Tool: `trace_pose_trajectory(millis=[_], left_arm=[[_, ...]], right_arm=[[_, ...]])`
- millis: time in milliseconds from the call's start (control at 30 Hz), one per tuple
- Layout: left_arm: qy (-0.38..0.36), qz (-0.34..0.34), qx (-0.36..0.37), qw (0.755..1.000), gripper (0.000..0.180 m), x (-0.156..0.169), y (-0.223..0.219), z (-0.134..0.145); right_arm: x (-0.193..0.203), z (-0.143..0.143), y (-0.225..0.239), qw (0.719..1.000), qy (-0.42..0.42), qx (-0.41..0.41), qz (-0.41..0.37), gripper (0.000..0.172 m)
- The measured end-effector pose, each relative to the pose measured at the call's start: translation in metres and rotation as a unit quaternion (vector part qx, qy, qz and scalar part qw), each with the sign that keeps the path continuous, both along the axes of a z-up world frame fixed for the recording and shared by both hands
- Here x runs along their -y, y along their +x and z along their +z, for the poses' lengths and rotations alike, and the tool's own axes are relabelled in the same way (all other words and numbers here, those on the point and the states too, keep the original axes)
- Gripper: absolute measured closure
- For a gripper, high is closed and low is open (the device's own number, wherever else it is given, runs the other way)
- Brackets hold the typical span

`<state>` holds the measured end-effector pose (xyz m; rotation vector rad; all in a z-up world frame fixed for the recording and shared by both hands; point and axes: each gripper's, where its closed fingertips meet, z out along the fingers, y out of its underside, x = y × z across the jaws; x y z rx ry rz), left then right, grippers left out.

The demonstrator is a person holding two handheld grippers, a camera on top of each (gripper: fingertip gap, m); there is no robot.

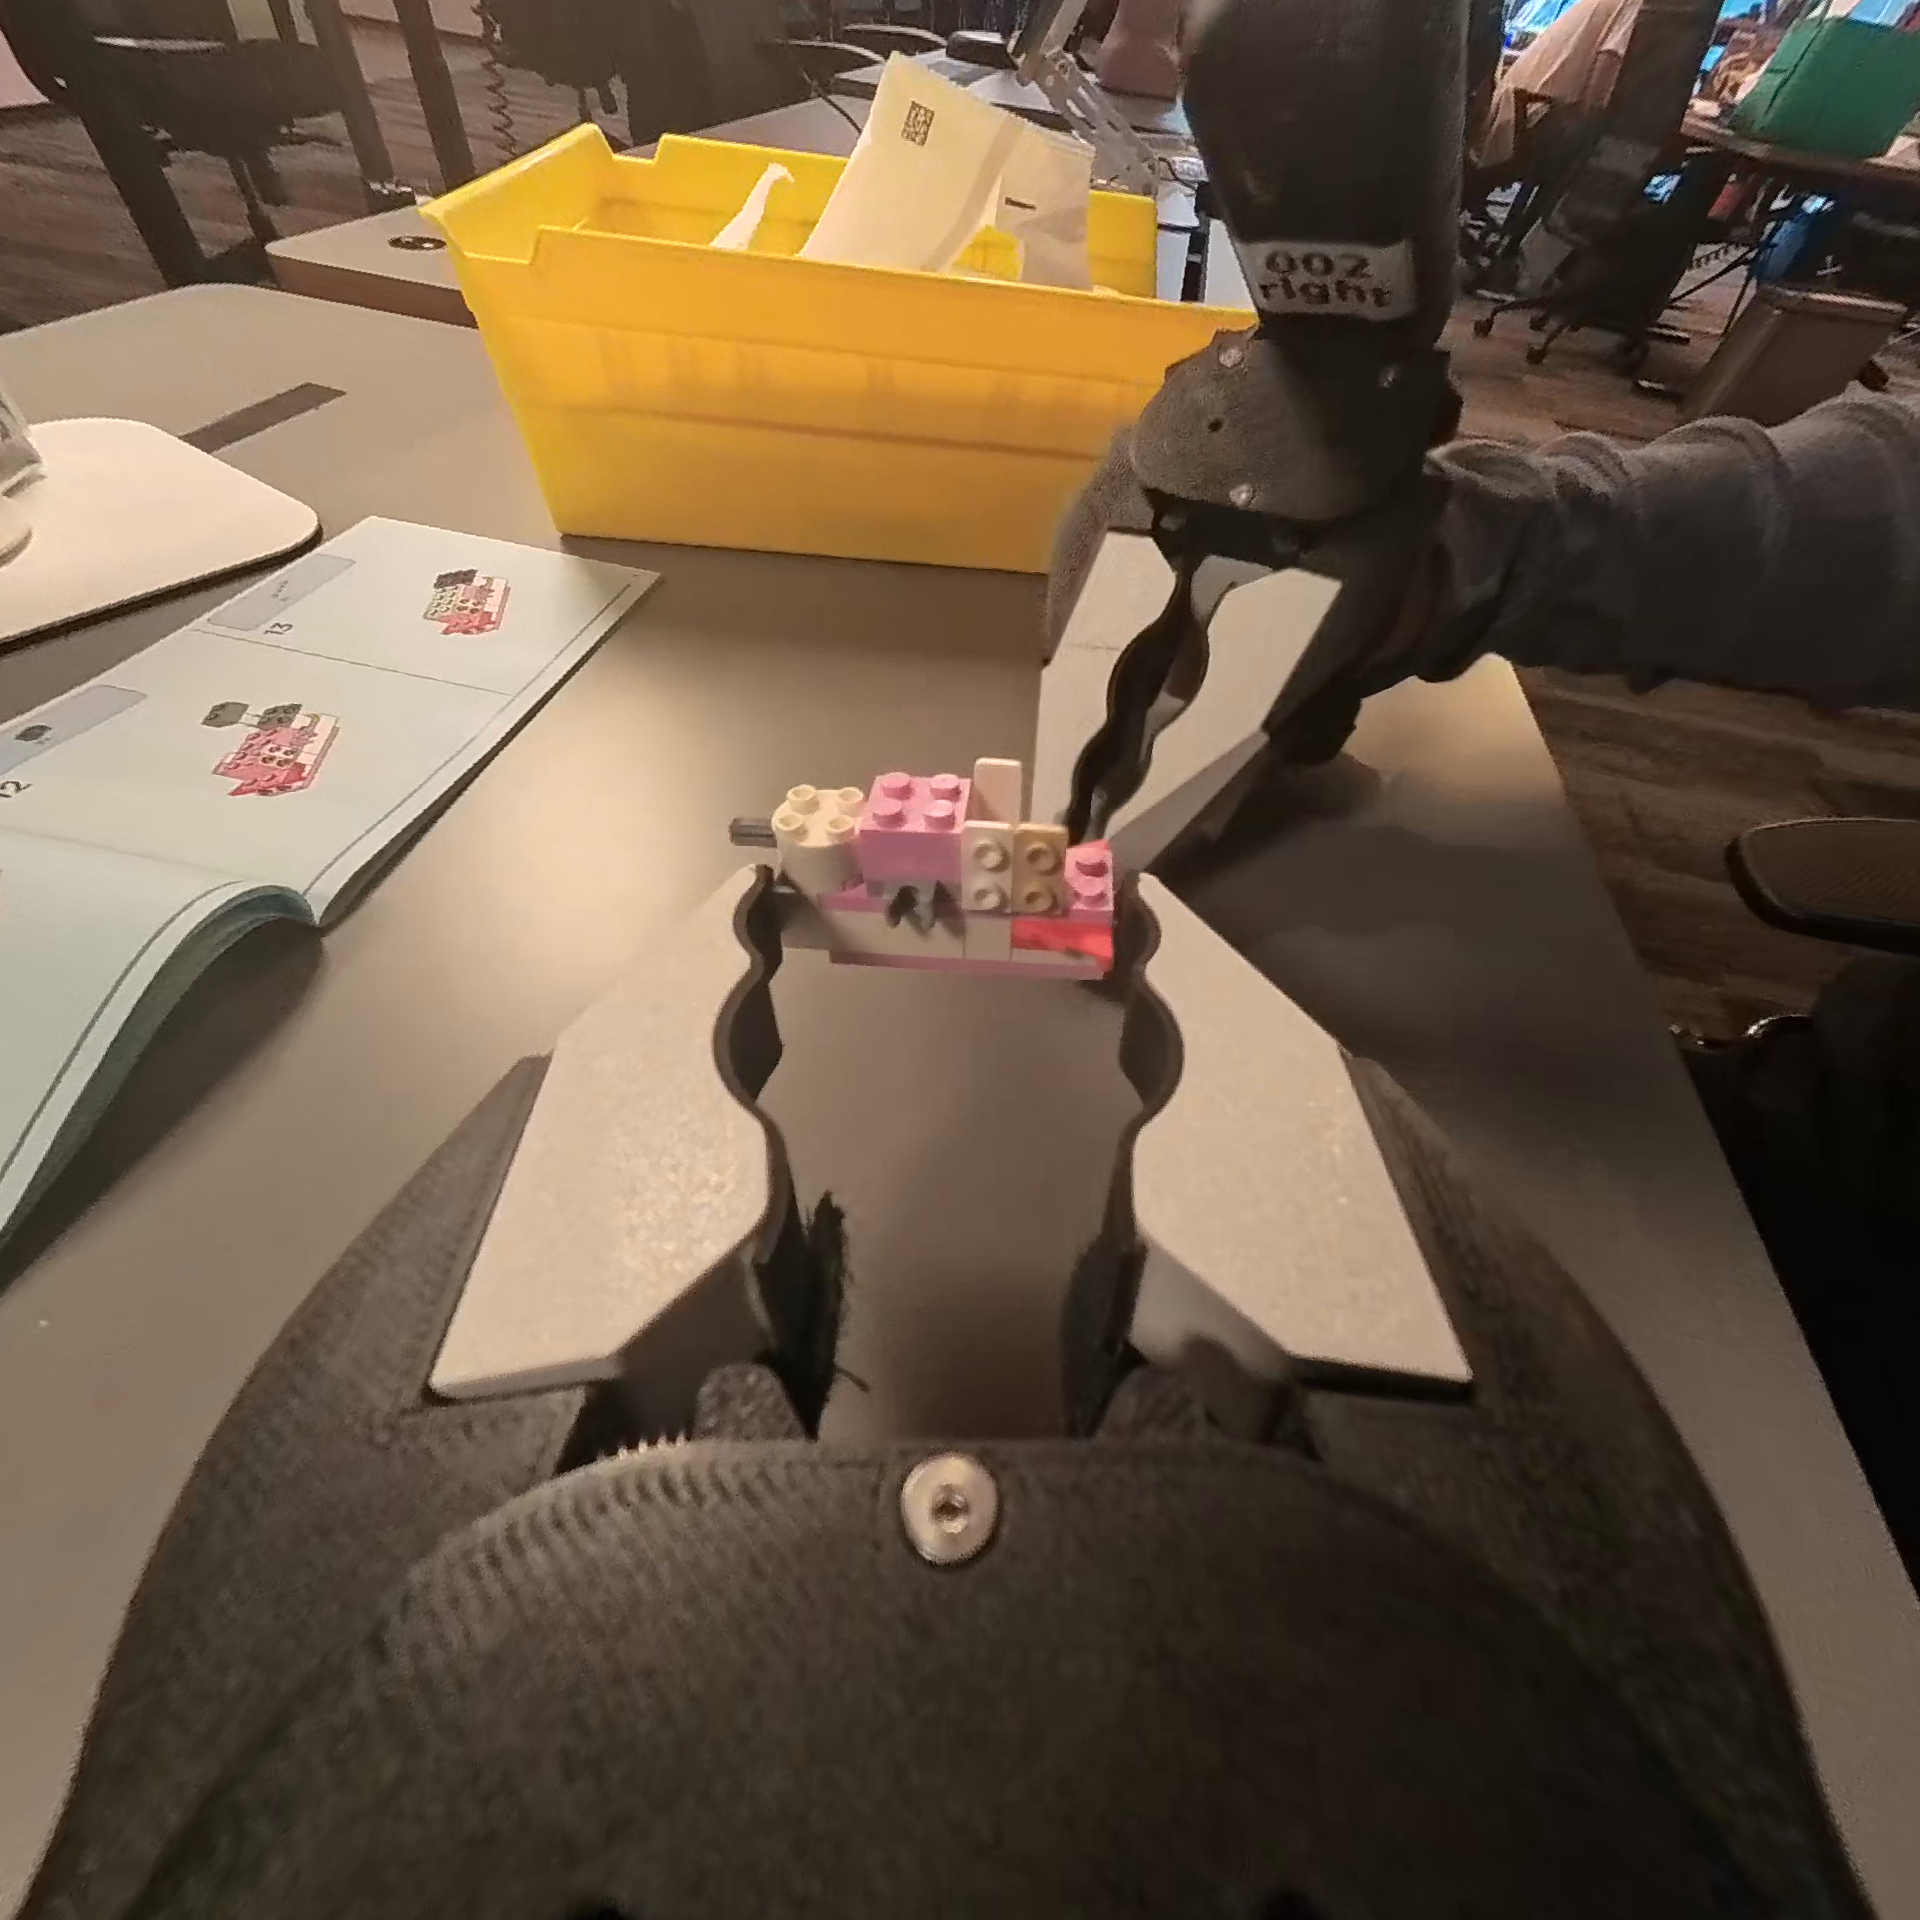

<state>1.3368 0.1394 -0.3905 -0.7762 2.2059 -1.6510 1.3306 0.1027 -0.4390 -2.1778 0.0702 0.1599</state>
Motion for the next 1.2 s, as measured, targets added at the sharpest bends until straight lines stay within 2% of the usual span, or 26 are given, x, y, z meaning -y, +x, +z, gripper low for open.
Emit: trace_pose_trajectory(millis=[400,633,733,800,867,967,1100,1200], left_arm=[[0.001,-0.013,0.0,1.0,0.116,0.003,-0.003,-0.001],[0.005,-0.024,0.001,1.0,0.116,0.008,-0.007,-0.001],[0.005,-0.025,0.002,1.0,0.116,0.009,-0.007,-0.001],[0.003,-0.023,0.003,1.0,0.116,0.008,-0.006,-0.001],[0.001,-0.02,0.01,1.0,0.116,0.008,-0.006,0.001],[0.005,-0.011,0.031,0.999,0.116,0.009,-0.005,0.004],[0.025,0.007,0.06,0.998,0.116,0.009,-0.001,0.004],[0.039,0.024,0.077,0.996,0.116,0.006,0.003,0.004]], right_arm=[[0.021,0.0,-0.003,0.999,-0.001,0.02,0.03,0.166],[0.035,-0.009,-0.003,0.998,-0.03,0.041,0.035,0.166],[0.037,-0.009,-0.002,0.999,-0.033,0.03,0.022,0.158],[0.037,-0.006,-0.001,0.999,-0.037,0.0,-0.007,0.15],[0.038,-0.001,0.007,0.994,-0.045,-0.039,-0.088,0.146],[0.041,0.007,0.011,0.968,-0.039,-0.099,-0.225,0.157],[0.046,0.013,0.008,0.949,-0.029,-0.084,-0.302,0.161],[0.044,0.015,0.003,0.944,-0.021,-0.111,-0.312,0.162]])
